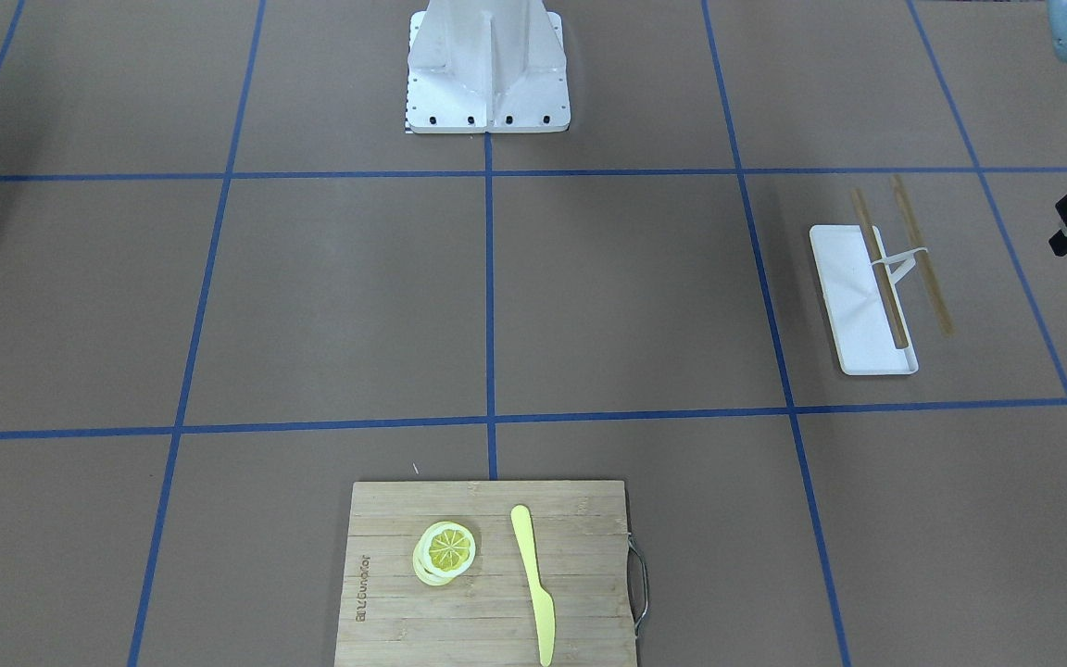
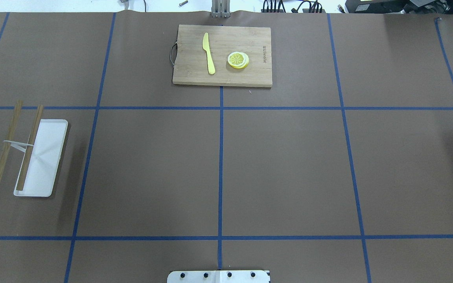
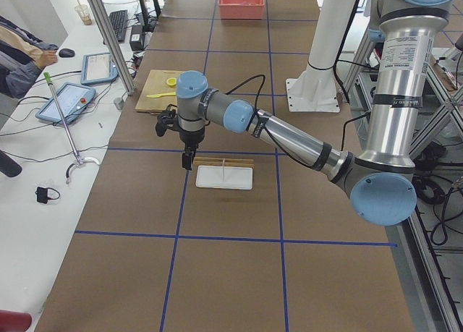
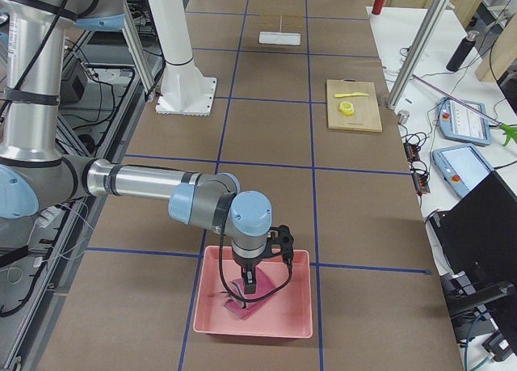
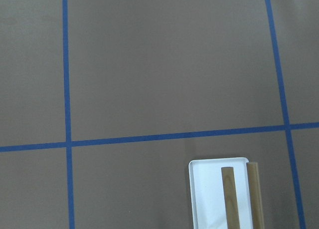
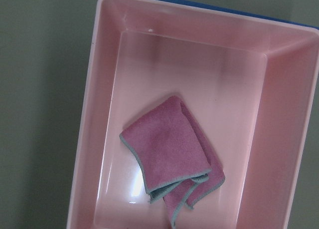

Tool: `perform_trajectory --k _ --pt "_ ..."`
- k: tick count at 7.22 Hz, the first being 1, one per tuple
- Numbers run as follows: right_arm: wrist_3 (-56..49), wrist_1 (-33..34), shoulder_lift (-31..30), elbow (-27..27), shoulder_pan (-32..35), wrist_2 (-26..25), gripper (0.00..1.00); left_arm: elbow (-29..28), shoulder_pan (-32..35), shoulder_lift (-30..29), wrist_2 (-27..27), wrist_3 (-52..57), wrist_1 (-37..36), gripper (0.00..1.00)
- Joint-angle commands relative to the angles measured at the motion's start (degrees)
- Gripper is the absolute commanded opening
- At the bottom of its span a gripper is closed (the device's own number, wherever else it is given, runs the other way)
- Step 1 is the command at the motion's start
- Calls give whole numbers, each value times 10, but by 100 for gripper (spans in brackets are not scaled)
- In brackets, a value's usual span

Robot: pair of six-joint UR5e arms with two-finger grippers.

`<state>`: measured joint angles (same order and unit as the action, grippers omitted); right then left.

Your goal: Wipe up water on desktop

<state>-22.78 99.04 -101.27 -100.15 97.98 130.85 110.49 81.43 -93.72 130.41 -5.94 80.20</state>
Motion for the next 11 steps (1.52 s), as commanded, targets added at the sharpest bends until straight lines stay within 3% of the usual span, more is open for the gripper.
perform_trajectory --k 1,3,4,5,6,8,11 --pt "0 -4 2 -5 -3 2 100 -9 36 47 2 71 -24 98" --pt "0 -39 0 -5 -4 1 100 -18 36 50 3 74 -11 98" --pt "-1 -39 -1 -5 -4 0 100 -4 37 87 -1 97 29 98" --pt "-4 -38 -2 -3 -3 3 100 -27 36 107 1 95 79 98" --pt "-5 -38 -3 -6 -4 4 100 -59 37 101 3 91 80 98" --pt "-1 -38 -2 0 -4 1 100 -64 53 94 43 89 72 98" --pt "-1 -39 1 -4 -4 -1 100 -74 57 85 43 79 76 98"
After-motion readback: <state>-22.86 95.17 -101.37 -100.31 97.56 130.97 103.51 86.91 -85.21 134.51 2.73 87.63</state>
